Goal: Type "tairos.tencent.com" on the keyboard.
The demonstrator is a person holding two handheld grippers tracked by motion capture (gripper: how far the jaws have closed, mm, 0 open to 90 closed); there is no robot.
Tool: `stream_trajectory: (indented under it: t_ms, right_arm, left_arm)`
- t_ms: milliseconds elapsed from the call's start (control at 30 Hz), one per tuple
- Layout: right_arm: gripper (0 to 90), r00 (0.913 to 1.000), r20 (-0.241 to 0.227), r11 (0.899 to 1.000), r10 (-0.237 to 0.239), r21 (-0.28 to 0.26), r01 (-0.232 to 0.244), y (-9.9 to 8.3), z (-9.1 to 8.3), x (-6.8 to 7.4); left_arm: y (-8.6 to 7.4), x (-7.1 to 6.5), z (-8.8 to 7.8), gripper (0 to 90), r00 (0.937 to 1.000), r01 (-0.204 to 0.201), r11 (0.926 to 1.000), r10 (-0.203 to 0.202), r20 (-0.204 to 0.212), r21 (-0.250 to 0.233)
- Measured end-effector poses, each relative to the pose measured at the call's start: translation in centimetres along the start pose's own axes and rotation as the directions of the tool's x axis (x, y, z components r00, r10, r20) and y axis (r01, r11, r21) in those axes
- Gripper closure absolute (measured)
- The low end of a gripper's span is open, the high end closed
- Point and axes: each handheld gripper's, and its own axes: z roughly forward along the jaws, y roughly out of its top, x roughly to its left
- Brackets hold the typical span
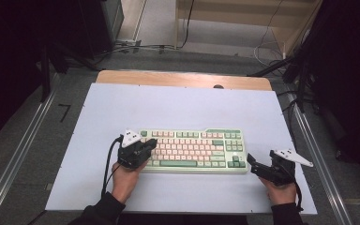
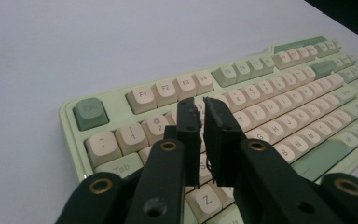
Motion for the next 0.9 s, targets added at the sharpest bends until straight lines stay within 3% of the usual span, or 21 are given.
stream_trajectory:
  t_ms: [300, 900]
  right_arm:
    - [7.6, 0.9999, -0.01, 1.0, -0.007, 0.002, 0.007, 0.2, 0.3, 0.3]
    - [7.7, 0.9997, -0.017, 1.0, -0.015, 0.003, 0.015, 0.3, 0.5, 0.5]
  left_arm:
    - [-0.4, 0.2, 0.0, 90.0, 1.0, 0.002, 0.9993, -0.002, 0.008, 0.038]
    - [-1.2, 0.5, 0.9, 90.0, 0.9996, -0.002, 0.9949, 0.005, -0.029, 0.1]
